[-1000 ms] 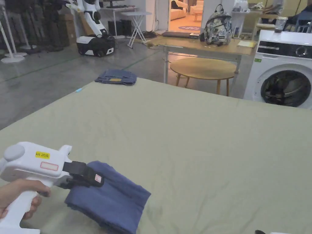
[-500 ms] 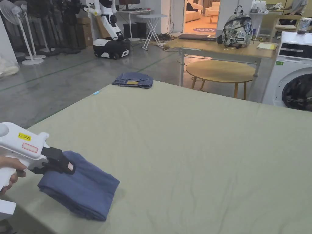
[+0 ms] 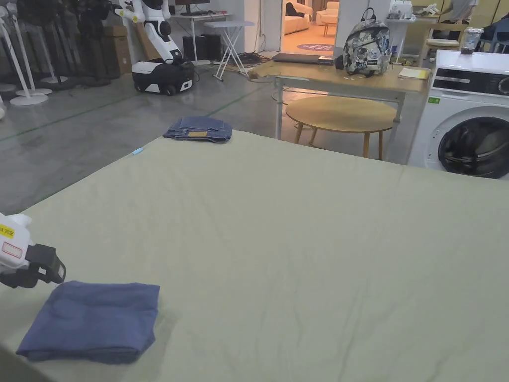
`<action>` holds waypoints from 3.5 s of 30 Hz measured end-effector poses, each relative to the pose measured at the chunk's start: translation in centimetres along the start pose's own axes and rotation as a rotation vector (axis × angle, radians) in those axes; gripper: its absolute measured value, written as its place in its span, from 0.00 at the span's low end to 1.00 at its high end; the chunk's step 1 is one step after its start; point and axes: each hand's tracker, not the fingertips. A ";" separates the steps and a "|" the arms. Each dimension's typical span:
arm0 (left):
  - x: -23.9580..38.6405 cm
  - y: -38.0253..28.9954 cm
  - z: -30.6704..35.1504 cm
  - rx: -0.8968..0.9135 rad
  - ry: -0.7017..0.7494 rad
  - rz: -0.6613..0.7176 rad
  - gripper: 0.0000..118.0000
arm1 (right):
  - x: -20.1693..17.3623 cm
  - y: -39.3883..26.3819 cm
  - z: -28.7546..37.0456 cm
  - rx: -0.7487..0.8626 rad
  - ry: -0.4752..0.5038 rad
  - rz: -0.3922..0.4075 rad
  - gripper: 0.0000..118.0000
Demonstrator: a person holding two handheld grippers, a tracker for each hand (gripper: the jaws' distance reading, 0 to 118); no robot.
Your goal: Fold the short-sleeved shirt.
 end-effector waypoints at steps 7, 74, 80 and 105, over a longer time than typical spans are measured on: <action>4.4 -3.5 1.4 0.053 -0.176 -0.026 0.16 | -0.1 -0.3 0.1 0.012 -0.002 -0.021 0.00; 42.2 -21.5 1.4 0.981 -0.272 -0.347 0.63 | 8.4 7.6 3.9 0.436 -0.328 -0.119 0.77; 42.3 -21.1 1.4 0.986 -0.277 -0.349 0.63 | 8.6 8.0 4.2 0.458 -0.307 -0.146 0.78; 42.7 -20.9 1.0 0.990 -0.322 -0.368 0.69 | 9.9 10.9 3.3 0.346 -0.402 -0.269 0.79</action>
